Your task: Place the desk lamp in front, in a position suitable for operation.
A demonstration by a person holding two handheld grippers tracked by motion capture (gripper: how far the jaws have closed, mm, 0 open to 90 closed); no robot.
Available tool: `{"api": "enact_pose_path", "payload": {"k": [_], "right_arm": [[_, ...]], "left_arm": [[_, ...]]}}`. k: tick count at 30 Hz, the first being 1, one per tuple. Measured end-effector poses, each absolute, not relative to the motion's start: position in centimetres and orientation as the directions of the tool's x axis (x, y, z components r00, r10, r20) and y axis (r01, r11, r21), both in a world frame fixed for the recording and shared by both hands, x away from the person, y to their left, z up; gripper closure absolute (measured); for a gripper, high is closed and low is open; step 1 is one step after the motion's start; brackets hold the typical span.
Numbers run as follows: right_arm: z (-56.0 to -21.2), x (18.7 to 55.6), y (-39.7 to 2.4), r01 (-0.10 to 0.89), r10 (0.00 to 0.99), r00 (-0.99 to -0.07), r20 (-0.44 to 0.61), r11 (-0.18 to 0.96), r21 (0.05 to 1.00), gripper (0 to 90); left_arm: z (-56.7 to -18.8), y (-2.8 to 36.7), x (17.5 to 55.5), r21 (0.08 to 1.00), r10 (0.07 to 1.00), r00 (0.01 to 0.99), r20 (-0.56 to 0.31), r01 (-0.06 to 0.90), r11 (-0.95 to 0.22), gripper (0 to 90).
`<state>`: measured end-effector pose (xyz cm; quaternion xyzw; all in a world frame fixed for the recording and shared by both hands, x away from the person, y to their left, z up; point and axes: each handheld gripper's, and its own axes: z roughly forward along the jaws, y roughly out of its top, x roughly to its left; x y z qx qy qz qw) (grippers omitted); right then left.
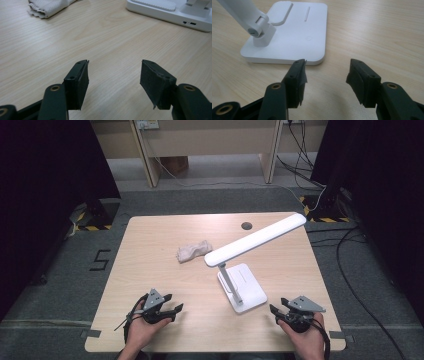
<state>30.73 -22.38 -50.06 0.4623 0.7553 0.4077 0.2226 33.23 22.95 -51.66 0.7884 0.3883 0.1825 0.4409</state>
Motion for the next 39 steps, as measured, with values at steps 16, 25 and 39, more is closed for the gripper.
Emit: {"api": "enact_pose_path", "payload": {"k": [16,25,39], "right_arm": [[-49.7,31.7,-22.6,0.524,0.881,-0.471,0.049,0.235,0.819,53.5],[-48.9,36.2,-21.3,0.567,0.876,-0.468,0.115,0.197,0.800,66.1],[-49.7,38.4,-19.4,0.635,0.862,-0.480,0.164,0.212,0.743,72.2]], "left_arm": [[-49.9,20.6,33.1,0.866,0.746,0.660,-0.089,0.421,-0.270,38.3],[-44.4,12.8,33.3,0.915,0.568,0.819,-0.083,0.288,-0.282,35.0],[-43.2,9.8,34.0,0.942,0.581,0.813,-0.028,0.216,-0.257,34.6]]}}
